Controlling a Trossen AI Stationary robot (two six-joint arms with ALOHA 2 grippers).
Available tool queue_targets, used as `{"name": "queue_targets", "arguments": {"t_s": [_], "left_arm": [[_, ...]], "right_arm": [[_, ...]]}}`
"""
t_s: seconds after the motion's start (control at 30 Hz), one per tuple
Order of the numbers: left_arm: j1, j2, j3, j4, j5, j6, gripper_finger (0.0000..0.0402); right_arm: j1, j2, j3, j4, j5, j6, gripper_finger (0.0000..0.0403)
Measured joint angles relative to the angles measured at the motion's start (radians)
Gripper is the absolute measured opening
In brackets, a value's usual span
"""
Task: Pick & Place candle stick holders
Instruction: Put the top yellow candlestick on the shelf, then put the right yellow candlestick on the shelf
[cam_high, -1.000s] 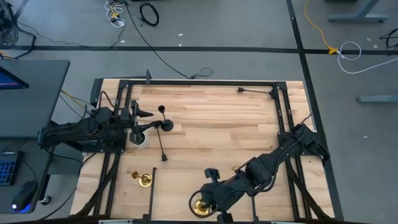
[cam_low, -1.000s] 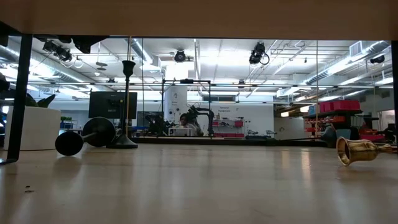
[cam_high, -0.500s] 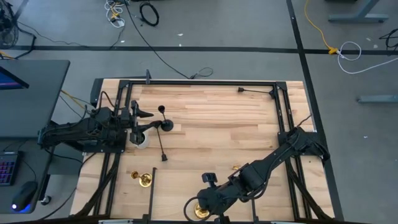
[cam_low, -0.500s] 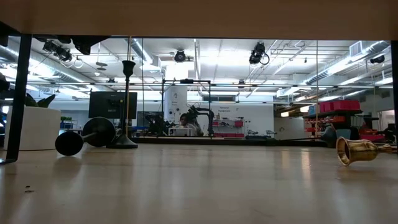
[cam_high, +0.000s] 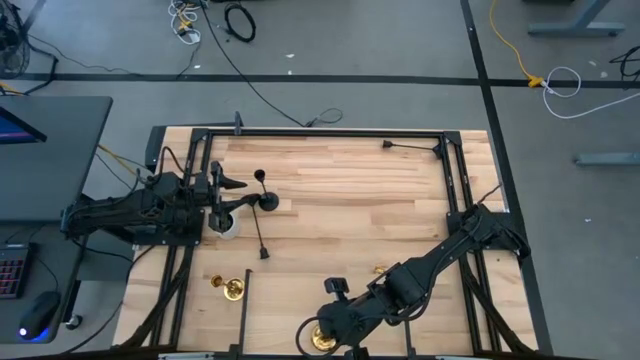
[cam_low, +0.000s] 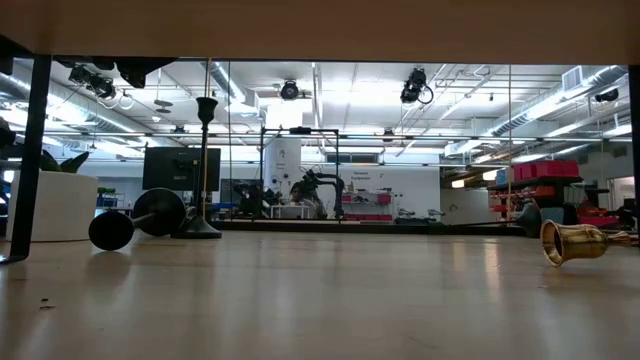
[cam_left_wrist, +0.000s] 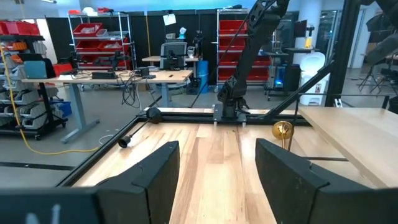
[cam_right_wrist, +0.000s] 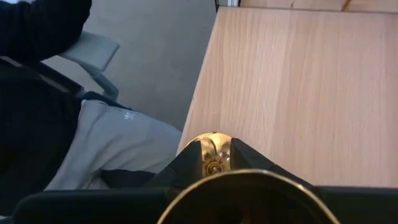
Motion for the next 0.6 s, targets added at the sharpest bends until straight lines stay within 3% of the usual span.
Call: {"name": "queue_targets", "arguments": {"t_s": [0.13, 0.23, 0.6], "left_arm": [[0.000, 0.000, 0.000, 0.000, 0.000, 0.000, 0.0211], [0.000, 0.000, 0.000, 0.000, 0.000, 0.000, 0.0211], [0.000, 0.000, 0.000, 0.000, 0.000, 0.000, 0.0211]], "right_arm": [[0.000, 0.000, 0.000, 0.011, 0.004, 0.000, 0.0131], [0.000, 0.000, 0.000, 0.005, 0.008, -0.015, 0.0149], [0.005, 0.000, 0.000, 0.014, -0.011, -0.029, 0.0129]]}}
